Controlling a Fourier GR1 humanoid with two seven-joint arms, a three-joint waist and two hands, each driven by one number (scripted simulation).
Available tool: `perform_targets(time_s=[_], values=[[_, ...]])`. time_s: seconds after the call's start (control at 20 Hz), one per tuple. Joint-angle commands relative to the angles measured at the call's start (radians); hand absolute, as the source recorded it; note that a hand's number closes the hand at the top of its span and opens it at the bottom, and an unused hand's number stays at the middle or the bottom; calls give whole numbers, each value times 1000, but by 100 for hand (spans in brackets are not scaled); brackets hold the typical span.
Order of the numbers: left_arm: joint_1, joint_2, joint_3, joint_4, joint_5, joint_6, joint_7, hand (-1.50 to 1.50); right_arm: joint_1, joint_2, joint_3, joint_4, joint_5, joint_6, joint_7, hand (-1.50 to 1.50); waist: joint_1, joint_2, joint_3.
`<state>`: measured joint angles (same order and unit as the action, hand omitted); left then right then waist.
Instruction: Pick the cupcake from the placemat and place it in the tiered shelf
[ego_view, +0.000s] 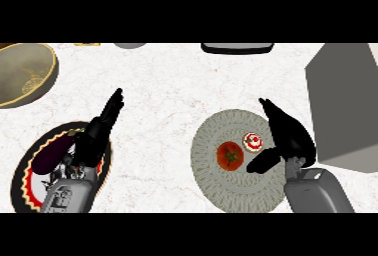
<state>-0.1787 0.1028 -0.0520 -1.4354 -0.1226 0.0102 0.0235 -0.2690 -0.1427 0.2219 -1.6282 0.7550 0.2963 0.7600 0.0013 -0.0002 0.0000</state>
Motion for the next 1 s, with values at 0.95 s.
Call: perform_targets(time_s=[0.95], values=[[43,-18,22,-20,-35,-36,-18,0,-11,63,-70,258,103,-79,-192,-150,1,1,0]])
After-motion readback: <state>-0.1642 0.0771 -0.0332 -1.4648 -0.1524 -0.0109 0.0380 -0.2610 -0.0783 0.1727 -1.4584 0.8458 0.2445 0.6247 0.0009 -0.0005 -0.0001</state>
